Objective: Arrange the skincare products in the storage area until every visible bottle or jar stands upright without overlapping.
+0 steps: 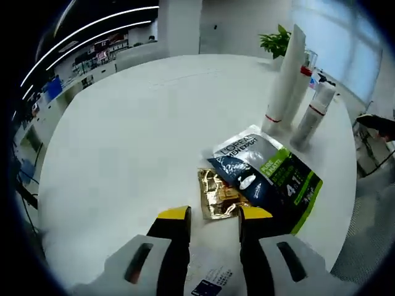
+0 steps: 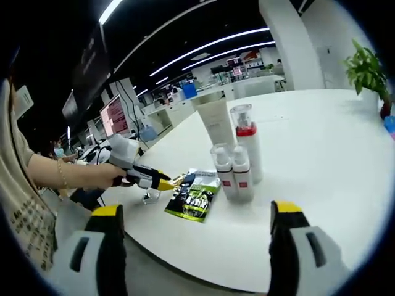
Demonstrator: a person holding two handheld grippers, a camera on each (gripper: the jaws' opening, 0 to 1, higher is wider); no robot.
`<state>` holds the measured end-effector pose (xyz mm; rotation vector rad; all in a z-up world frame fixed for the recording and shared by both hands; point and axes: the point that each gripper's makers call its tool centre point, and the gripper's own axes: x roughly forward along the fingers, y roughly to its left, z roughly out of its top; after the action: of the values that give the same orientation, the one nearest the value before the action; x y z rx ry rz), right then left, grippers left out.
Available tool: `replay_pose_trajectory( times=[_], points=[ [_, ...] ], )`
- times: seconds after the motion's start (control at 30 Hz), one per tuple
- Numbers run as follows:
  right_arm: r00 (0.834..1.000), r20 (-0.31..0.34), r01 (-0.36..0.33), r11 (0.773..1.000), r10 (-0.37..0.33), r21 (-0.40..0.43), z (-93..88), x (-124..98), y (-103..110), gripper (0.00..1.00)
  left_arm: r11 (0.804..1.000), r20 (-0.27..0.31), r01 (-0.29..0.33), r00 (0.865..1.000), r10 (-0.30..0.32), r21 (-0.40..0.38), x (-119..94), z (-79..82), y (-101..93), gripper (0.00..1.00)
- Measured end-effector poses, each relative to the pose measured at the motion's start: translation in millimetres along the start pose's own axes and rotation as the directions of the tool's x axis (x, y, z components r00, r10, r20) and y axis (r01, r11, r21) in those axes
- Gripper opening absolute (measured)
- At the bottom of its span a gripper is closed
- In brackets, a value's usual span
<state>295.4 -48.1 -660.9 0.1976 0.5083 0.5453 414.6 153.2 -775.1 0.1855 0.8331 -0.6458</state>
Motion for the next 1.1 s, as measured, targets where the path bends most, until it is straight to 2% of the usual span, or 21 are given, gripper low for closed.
replay_pose_trajectory(
  times=[0.03, 0.07, 0.33, 0.43, 0.5, 0.7, 1.1],
  points=[
    [1.000, 0.000, 0.001, 1.000, -0.001, 0.000, 0.0, 0.1, -0.1, 0.99, 1.000, -0.015, -0.005, 1.000, 0.005, 0.012, 0.5, -3.0, -0.4, 0.22],
    [1.000, 0.000, 0.000, 1.000, 0.000, 0.000, -0.1, 0.1, -0.1, 0.99, 1.000, 0.005, -0.010, 1.000, 0.010, 0.026, 1.5, 0.6, -1.2, 0.21],
    [1.000, -0.008, -0.001, 1.000, 0.001, -0.001, -1.7, 1.2, -0.4, 0.98, 0.999, 0.011, -0.025, 1.000, 0.025, 0.037, 4.1, 1.3, -0.2, 0.16],
    [1.000, -0.008, -0.001, 1.000, 0.000, -0.001, -1.8, 1.4, -0.5, 0.98, 0.997, 0.012, -0.064, 0.998, 0.064, 0.035, 2.7, 1.0, 7.7, 0.04],
    [1.000, -0.009, 0.000, 1.000, 0.000, 0.000, -2.0, 1.4, -0.7, 0.98, 0.998, 0.015, -0.058, 0.998, 0.058, 0.013, 1.9, 0.7, 11.3, 0.01],
    [1.000, -0.010, 0.000, 1.000, 0.000, -0.004, -1.6, 1.6, 0.4, 0.98, 0.998, 0.015, -0.057, 0.998, 0.056, 0.030, 2.7, 1.1, 12.1, 0.00],
    [1.000, -0.007, -0.002, 1.000, 0.002, -0.013, -0.6, 1.2, 2.4, 0.98, 0.997, 0.068, -0.062, 0.996, 0.065, -0.045, -15.6, 8.2, 22.9, 0.00]
  ],
)
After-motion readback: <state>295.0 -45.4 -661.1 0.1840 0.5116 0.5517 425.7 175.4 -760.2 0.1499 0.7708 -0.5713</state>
